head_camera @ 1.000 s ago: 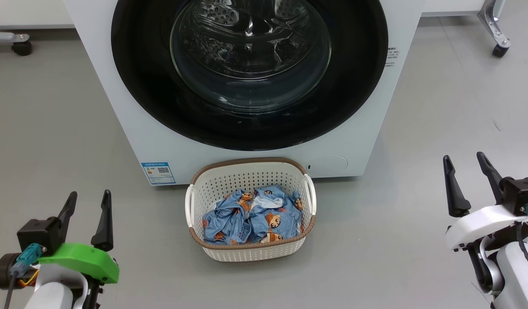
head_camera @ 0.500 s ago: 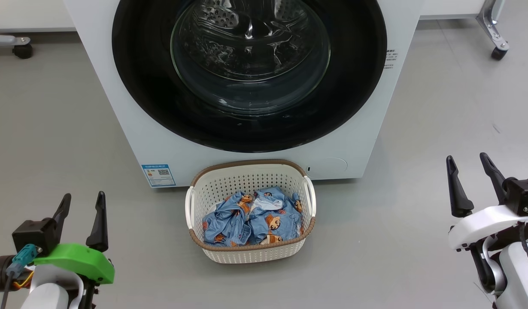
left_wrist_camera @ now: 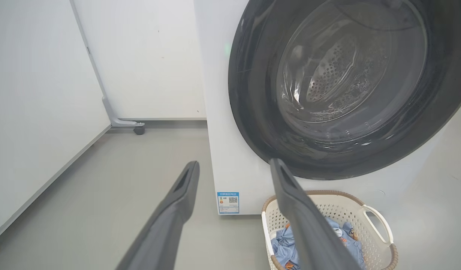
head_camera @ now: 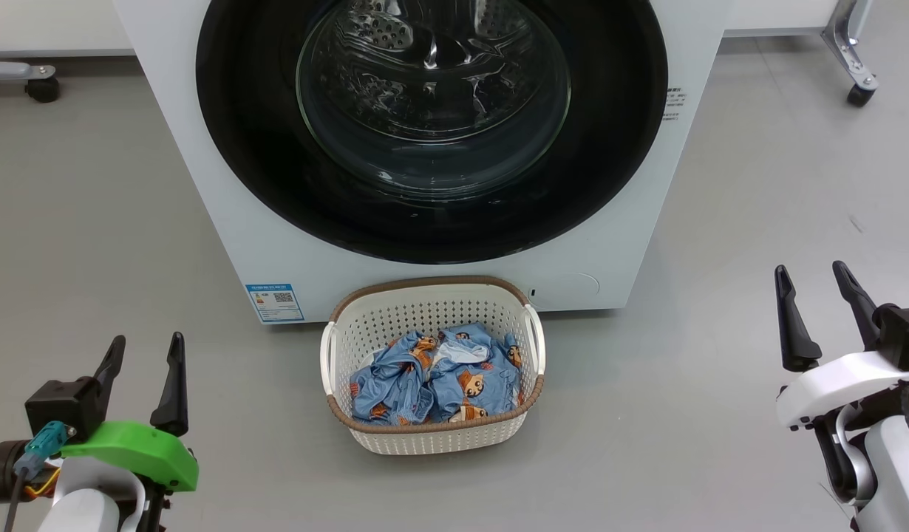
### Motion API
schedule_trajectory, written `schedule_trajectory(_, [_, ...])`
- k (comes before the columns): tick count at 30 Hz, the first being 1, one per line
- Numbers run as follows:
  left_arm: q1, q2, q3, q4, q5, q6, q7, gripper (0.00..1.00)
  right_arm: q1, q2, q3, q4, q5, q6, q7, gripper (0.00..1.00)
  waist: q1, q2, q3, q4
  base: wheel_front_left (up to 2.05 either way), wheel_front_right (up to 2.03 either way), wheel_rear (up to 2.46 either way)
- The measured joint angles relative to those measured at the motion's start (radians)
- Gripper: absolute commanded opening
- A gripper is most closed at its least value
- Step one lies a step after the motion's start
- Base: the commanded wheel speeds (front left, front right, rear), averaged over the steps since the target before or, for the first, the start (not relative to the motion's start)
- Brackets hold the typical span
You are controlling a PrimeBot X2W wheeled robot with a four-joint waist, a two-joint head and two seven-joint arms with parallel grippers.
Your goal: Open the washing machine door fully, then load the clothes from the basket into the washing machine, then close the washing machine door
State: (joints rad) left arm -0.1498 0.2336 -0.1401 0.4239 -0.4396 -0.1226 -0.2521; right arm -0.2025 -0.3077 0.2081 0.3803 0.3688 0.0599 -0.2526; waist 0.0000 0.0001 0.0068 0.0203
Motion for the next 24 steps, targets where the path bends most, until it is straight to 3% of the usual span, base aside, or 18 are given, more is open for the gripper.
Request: schedule_trajectory(24, [-0.012, 0.000, -0.018, -0.003, 0.020, -0.001, 0.000, 1.00, 0.001, 0.008, -0.035, -0.003, -0.011, 0.001, 0.000, 1.00, 0.0000, -0.0001, 0.015, -0.002, 0.06, 0.06, -0.13])
